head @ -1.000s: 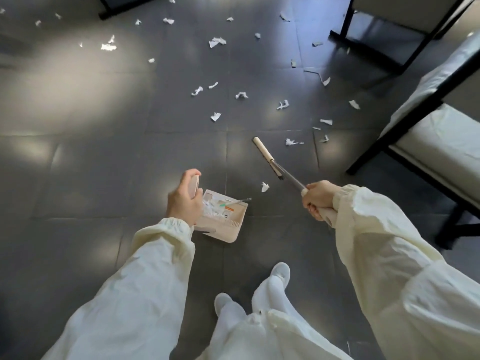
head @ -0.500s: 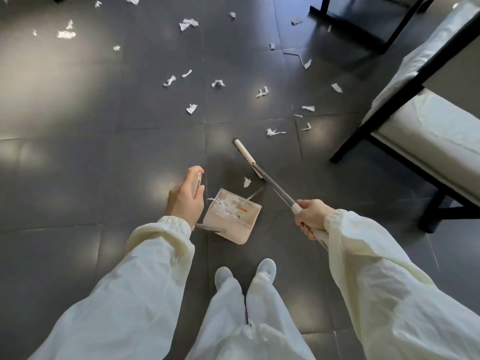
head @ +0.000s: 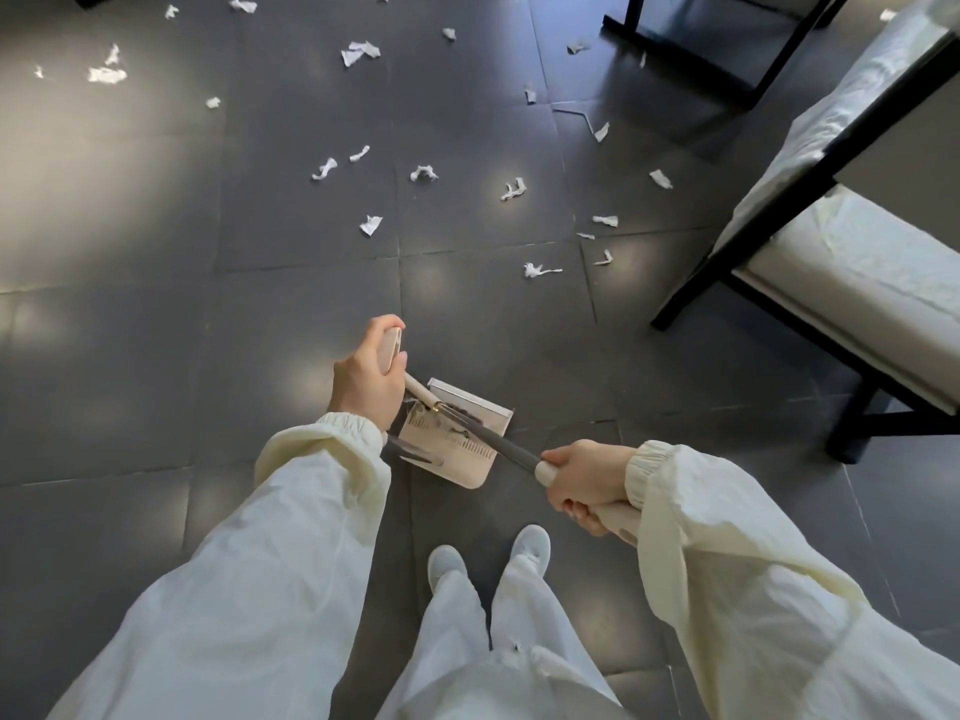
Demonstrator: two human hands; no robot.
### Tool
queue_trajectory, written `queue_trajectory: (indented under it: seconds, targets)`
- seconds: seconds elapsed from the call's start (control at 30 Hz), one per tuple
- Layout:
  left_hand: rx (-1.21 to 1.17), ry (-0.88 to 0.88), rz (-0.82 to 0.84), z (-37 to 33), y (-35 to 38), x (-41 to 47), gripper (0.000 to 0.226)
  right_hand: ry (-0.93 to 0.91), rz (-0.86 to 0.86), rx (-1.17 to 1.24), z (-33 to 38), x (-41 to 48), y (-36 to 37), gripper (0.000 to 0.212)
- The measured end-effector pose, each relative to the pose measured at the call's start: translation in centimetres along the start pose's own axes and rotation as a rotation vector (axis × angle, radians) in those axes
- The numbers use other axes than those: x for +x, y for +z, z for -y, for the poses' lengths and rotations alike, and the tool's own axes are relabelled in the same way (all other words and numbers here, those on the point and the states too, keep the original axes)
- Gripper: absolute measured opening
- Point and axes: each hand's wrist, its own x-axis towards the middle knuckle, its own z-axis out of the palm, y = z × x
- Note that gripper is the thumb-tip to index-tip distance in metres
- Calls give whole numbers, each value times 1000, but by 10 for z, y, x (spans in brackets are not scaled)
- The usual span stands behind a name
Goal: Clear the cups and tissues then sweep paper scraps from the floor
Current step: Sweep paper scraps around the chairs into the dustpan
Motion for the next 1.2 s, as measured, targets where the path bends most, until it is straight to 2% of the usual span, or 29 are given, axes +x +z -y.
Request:
queue_trajectory:
  seconds: [0.17,0.43,0.6,0.83,1.1,1.2]
  targets:
    - [-82,-52,-1,-2,-6,3,24,-5,-9,208,12,-27,-4,56]
    - [-132,15,-33,-29,-7,30,25,-96,-105,353,28,-55,-49,56]
    - [-145,41,-37,-61,6,70,25,-134,-131,417,34,-53,-117,49]
    - [-109,37,-14,-126,58,171,30,-155,-151,563,61,-12,-256,35]
    - [6,118,89,-171,107,275,27,-125,-404,515,95,37,-368,38]
    - [25,125,138,-178,121,306,27,-58,-488,498,104,61,-404,39]
